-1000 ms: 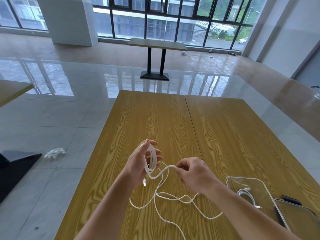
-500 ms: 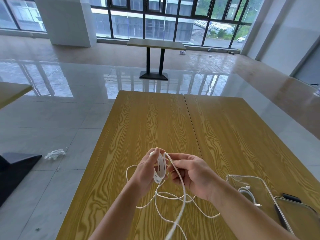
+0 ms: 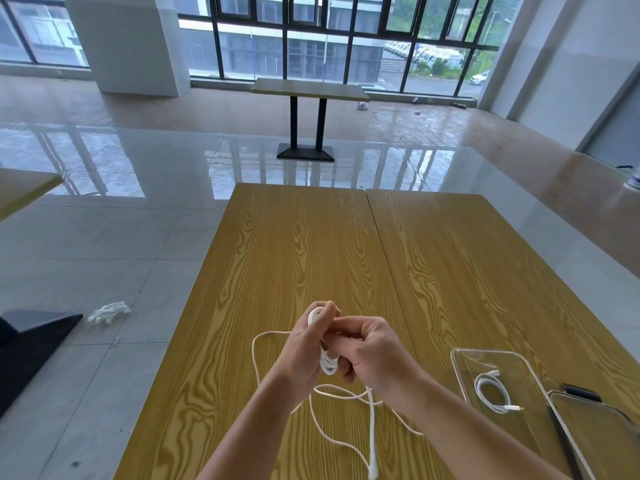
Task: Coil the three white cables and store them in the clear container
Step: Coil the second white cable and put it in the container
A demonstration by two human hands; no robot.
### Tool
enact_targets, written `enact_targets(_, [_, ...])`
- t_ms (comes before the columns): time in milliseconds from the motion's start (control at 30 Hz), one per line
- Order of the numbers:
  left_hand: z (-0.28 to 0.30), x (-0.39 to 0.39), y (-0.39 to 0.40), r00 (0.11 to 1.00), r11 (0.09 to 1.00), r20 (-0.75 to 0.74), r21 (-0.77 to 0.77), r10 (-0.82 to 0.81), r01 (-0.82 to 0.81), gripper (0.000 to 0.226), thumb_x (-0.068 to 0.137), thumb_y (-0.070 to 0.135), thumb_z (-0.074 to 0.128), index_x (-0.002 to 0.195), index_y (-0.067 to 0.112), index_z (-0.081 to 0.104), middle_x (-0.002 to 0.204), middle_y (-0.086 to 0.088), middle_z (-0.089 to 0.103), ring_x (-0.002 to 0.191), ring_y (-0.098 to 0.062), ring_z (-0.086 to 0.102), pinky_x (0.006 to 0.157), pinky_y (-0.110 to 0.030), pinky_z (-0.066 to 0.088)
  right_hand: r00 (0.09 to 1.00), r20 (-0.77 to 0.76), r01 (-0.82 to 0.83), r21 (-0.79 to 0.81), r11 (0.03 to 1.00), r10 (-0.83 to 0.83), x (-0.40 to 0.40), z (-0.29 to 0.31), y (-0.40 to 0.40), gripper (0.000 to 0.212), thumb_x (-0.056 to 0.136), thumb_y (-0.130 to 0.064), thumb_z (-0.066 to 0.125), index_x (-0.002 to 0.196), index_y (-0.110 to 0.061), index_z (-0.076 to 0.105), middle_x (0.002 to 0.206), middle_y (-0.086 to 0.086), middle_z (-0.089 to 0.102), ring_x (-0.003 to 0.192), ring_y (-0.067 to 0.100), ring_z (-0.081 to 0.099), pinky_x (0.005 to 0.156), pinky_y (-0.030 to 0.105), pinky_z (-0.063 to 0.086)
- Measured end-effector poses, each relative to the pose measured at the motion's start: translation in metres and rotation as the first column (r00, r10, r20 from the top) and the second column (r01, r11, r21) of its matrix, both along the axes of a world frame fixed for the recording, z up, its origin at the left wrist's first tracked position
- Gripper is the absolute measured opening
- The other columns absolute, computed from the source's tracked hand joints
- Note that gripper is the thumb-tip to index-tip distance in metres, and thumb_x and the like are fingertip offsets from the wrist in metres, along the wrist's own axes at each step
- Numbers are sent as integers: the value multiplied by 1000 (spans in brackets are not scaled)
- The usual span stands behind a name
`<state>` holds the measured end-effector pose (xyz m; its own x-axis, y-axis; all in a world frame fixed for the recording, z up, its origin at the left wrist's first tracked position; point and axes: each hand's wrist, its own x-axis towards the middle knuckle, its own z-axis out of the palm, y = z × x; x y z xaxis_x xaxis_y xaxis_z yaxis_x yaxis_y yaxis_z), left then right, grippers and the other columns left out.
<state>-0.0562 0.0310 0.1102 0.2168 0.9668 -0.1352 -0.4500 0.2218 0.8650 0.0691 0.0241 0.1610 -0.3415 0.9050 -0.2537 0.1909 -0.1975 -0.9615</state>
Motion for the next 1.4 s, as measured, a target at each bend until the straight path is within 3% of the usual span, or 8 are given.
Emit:
enact_targets(233, [-1, -2, 0, 993, 992, 24, -68, 111, -110, 23, 96, 35, 51, 96, 11, 51, 65, -14, 54, 45, -26, 51, 42, -29, 42, 998, -47, -51, -32, 998, 50, 3, 2, -7, 37, 88, 10, 45, 101, -5, 76, 77, 12, 70, 67, 15, 64, 65, 30, 56])
enact_targets(367, [-1, -6, -1, 976, 970, 43, -129, 213, -206, 19, 102, 26, 45, 99, 12, 58, 84, -16, 64, 66, -29, 61, 57, -37, 49, 1000, 2, 5, -40, 999, -5, 6, 0, -7, 24, 94, 1, 55, 98, -8, 76, 83, 16, 74, 69, 17, 69, 69, 32, 61])
enact_targets(467, [-2, -10, 0, 937, 927, 74, -191, 340, -321, 19, 101, 25, 46, 98, 12, 59, 84, -14, 66, 74, -30, 65, 65, -42, 53, 983, 156, -89, -38, 995, 94, 14, -3, -6, 18, 97, -11, 60, 100, -16, 77, 84, 7, 75, 65, 16, 67, 67, 31, 61])
enact_targets(633, [-3, -25, 5, 882, 865, 89, -267, 462, -426, 25, 104, 32, 43, 98, 13, 60, 82, -12, 70, 69, -25, 66, 59, -38, 51, 863, 375, -311, -135, 941, 339, 34, -8, -6, 20, 101, -24, 57, 109, -23, 75, 82, -2, 75, 63, 8, 62, 64, 22, 55])
enact_targets(833, [1, -44, 8, 859, 857, 179, -303, 480, -416, 27, 103, 34, 43, 95, 15, 61, 86, -14, 67, 73, -27, 62, 59, -37, 50, 606, 536, -476, -348, 808, 588, 57, -8, 1, 22, 101, -31, 53, 112, -32, 73, 78, -7, 72, 67, 7, 62, 69, 23, 52])
enact_targets(1033, [5, -41, 3, 944, 929, 108, -244, 311, -279, 23, 101, 27, 46, 95, 15, 65, 88, -13, 69, 80, -30, 66, 65, -40, 52, 710, 665, -230, -94, 969, 233, 63, -18, 16, 11, 98, -29, 59, 97, -27, 70, 79, -6, 64, 54, 4, 52, 51, 15, 44])
enact_targets(1200, [4, -32, 0, 965, 951, 92, -218, 246, -221, 23, 102, 25, 44, 101, 12, 63, 88, -14, 69, 85, -33, 68, 76, -50, 55, 864, 504, -42, 56, 998, 8, 56, -20, 20, 10, 94, -18, 63, 87, -22, 68, 78, 2, 65, 58, 12, 57, 53, 23, 52])
enact_targets(1400, [-2, -24, -4, 986, 963, 77, -242, 145, -123, 22, 102, 26, 46, 105, 12, 62, 100, -20, 67, 91, -36, 68, 85, -61, 53, 983, -63, 153, -222, 963, -171, 50, -11, 20, 9, 89, 4, 67, 94, -3, 71, 80, 13, 70, 64, 18, 66, 63, 35, 60])
